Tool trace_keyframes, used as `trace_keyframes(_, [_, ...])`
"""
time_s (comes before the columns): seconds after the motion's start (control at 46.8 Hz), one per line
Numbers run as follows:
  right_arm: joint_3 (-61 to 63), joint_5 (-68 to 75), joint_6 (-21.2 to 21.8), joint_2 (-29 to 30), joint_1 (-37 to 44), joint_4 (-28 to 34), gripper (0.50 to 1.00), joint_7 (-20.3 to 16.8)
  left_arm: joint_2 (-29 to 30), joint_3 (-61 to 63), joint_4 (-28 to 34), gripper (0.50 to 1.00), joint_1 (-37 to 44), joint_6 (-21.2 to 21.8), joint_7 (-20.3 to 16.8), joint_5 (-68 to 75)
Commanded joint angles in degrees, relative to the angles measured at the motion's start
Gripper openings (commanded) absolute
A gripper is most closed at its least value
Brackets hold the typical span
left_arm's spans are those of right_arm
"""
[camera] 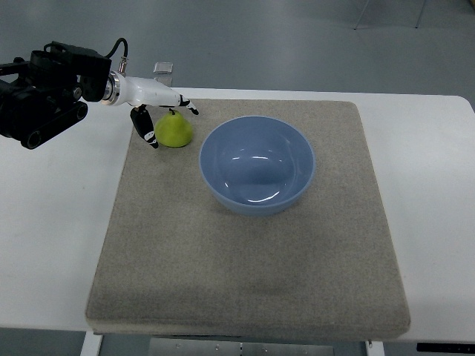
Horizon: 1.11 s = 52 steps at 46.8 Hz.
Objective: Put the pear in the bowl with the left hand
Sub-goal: 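Lower the left hand around the green pear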
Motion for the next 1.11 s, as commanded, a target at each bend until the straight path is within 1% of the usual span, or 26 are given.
trace_keyframes(0.0, [0.00, -0.01, 0.00, 0.00, 0.00, 0.01, 0.924, 0.00, -0.01, 0.05, 0.00, 0.966, 0.08, 0.26, 0.01, -0.19])
trace_keyframes(0.171, [0.00, -0.01, 0.00, 0.00, 0.00, 0.01, 0.924, 0.00, 0.07, -0.03, 0.00, 0.986, 0.17, 1.14, -0.43, -0.89])
trace_keyframes(0.342, [0.00, -0.01, 0.00, 0.00, 0.00, 0.01, 0.924, 0.00, 0.16, 0.05, -0.61, 0.988, 0.44, 1.31, -2.54, -0.72])
trace_keyframes(0.576, [0.00, -0.01, 0.00, 0.00, 0.00, 0.01, 0.924, 0.00, 0.16, 0.14, 0.18, 0.984, 1.84, 1.49, -2.28, -0.19])
trace_keyframes(0.811, [0.00, -0.01, 0.00, 0.00, 0.00, 0.01, 0.924, 0.00, -0.71, 0.14, 1.85, 0.981, 3.07, 4.82, -2.10, -0.45])
trace_keyframes(0.918, [0.00, -0.01, 0.00, 0.00, 0.00, 0.01, 0.924, 0.00, -0.89, 0.14, 2.20, 0.979, 3.07, 5.09, -2.10, -0.63])
trace_keyframes(1.003, [0.00, -0.01, 0.00, 0.00, 0.00, -0.08, 0.924, 0.00, -0.89, 0.14, 2.46, 0.969, 3.07, 5.18, -2.10, -0.72])
trace_keyframes(1.046, [0.00, 0.08, 0.00, 0.00, 0.00, 0.01, 0.924, 0.00, -0.98, 0.14, 2.55, 0.951, 3.07, 5.18, -2.10, -0.72])
trace_keyframes(1.067, [0.00, -0.01, 0.00, 0.00, 0.00, 0.01, 0.924, 0.00, -0.98, 0.05, 2.64, 0.934, 3.07, 5.18, -2.10, -0.72])
trace_keyframes(1.089, [0.00, -0.01, 0.00, 0.00, 0.00, 0.01, 0.924, 0.00, -0.98, 0.14, 2.64, 0.905, 3.16, 5.18, -2.01, -0.72])
